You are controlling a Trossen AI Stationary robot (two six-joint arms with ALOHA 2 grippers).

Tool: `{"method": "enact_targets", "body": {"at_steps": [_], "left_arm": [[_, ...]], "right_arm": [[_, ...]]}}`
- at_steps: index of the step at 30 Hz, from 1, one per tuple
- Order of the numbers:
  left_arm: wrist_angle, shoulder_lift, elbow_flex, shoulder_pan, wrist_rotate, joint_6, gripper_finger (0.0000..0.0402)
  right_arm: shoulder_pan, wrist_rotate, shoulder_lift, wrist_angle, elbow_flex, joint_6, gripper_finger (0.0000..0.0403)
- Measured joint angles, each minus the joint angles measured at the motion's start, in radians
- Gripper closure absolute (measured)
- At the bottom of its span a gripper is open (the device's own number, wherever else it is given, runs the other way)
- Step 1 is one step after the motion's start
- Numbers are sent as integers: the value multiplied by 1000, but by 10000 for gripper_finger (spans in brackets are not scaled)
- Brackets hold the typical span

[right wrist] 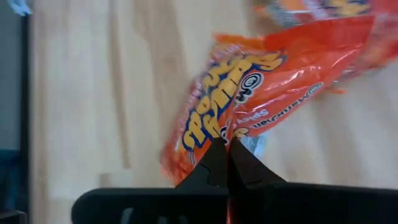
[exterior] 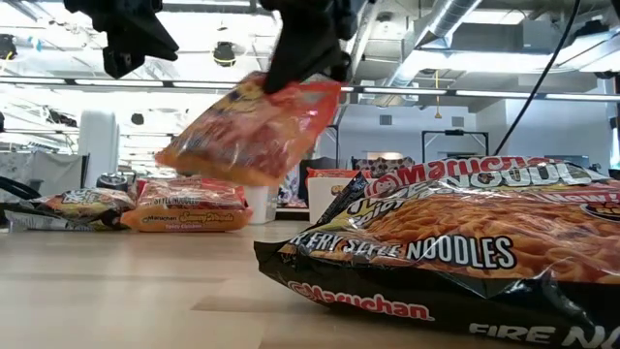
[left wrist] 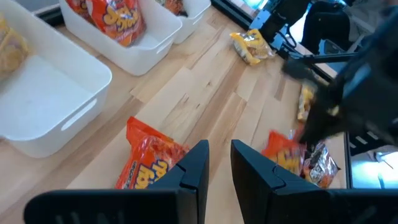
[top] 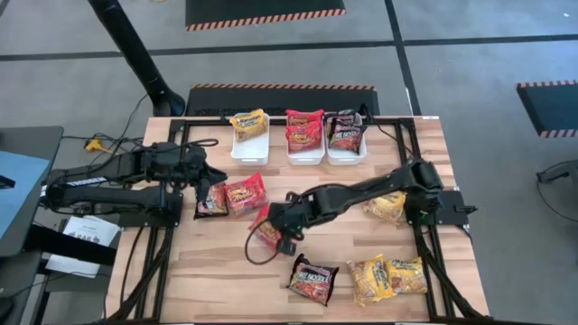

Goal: Sort Maruchan noodles
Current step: Put the orange noodle pack into the middle white bin

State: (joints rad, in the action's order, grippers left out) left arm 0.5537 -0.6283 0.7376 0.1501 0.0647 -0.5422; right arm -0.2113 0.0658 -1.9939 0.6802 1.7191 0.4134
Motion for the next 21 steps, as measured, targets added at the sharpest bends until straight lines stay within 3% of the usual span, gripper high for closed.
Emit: {"method": "enact_targets", "body": {"at_steps": [9,21], "left_arm": [[45,0,0,0,-1,-2,338],[62,0,0,0,45,-46,273]], "right_arm": [[101,46,136,150,0,-143,400],[349,68,244,243,0,-440,400]]}}
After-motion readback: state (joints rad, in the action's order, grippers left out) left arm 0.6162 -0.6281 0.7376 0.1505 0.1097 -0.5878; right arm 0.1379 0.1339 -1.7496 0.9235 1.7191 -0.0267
